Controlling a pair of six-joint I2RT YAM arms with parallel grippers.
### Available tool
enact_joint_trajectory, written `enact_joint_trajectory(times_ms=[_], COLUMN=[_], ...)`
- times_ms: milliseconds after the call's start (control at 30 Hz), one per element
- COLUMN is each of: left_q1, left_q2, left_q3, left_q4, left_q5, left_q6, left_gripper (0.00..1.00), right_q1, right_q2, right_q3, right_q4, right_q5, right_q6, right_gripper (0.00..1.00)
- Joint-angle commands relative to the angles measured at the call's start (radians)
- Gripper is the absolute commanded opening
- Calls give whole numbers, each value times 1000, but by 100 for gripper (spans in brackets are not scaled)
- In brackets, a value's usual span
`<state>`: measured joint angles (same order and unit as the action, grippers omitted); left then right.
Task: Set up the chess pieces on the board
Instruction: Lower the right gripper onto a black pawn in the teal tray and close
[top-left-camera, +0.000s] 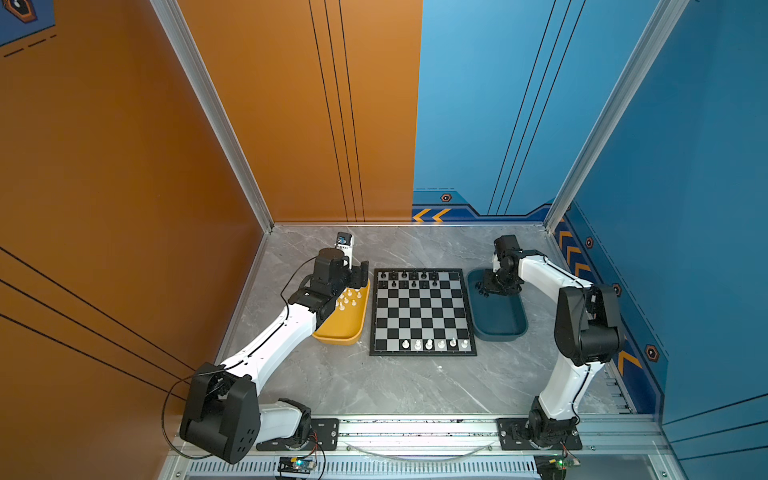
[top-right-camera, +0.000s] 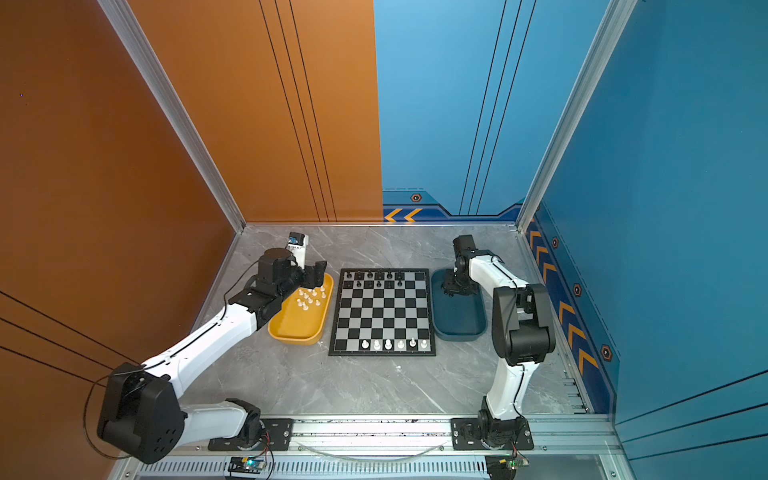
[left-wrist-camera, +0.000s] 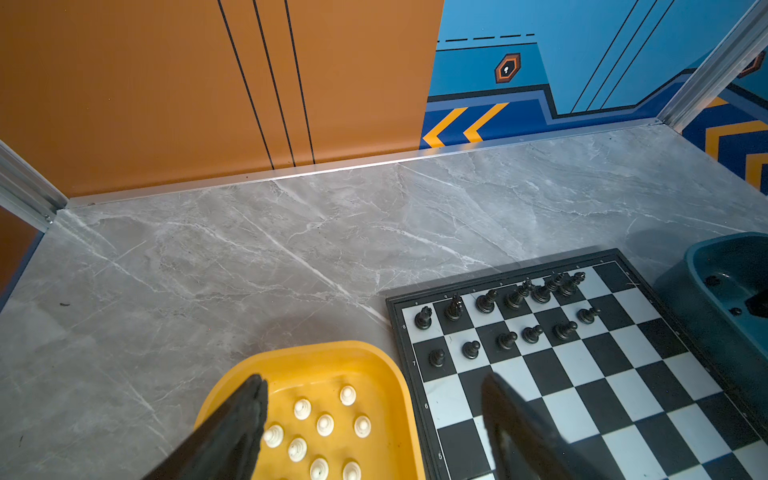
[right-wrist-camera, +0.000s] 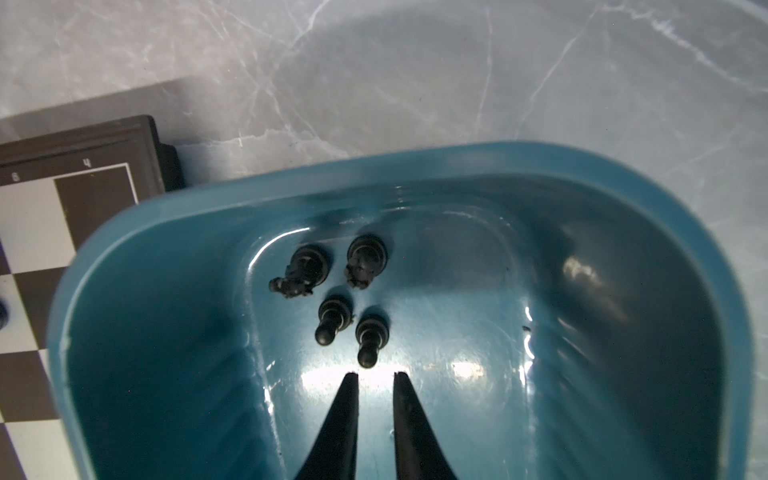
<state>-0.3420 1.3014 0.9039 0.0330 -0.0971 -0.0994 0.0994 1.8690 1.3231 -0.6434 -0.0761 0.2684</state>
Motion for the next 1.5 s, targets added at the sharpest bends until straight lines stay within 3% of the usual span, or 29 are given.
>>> enact_joint_trajectory(times_ms=[0, 967, 1467], left_q1=[-11, -17, -23], left_q2=[-11, -3, 10], left_q3=[9, 13, 27], left_q4=[-4, -2, -13], left_q5=[-19, -23, -21], left_q6=[-4, 1, 6], left_gripper=[82, 82, 82], right_q1=[-6, -6, -6], right_q2=[21, 65, 90], right_q3=[4, 38, 60], right_q4=[7, 5, -20], right_q5=[-17, -28, -34], right_q6=[17, 23, 16], right_gripper=[19, 19, 7])
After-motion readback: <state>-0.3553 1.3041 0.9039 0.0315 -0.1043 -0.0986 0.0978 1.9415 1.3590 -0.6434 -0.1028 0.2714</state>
